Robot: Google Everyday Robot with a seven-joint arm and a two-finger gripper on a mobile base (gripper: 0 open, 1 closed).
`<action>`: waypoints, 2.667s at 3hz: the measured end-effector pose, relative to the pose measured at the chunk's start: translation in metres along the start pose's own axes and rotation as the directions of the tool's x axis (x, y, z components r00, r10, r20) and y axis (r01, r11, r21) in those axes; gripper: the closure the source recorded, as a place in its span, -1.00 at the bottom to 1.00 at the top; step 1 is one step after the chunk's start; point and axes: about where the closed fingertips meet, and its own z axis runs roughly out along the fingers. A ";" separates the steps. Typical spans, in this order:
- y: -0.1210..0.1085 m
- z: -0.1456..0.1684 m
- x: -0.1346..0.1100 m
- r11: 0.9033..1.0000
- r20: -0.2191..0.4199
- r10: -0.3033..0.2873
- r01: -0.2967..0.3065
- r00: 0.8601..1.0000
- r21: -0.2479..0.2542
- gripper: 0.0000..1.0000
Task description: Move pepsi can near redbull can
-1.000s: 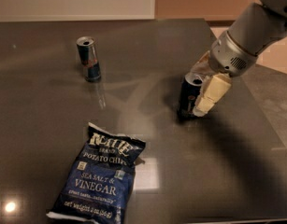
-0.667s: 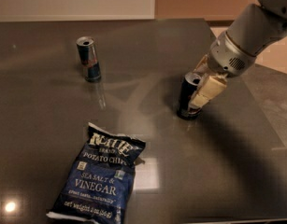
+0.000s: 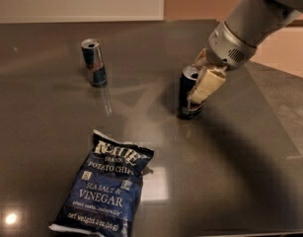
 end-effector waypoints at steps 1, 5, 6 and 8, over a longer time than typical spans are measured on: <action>-0.022 0.005 -0.033 0.999 0.030 -0.033 0.033 0.999 -0.011 1.00; -0.089 0.063 -0.134 0.999 0.085 -0.020 0.023 0.996 -0.029 1.00; -0.095 0.076 -0.149 1.000 0.059 0.020 -0.019 0.998 -0.012 1.00; -0.103 0.096 -0.174 0.997 0.056 0.071 -0.072 0.996 0.017 0.66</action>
Offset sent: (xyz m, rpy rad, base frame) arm 0.0874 0.0881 0.0195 0.1076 -0.0062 0.0713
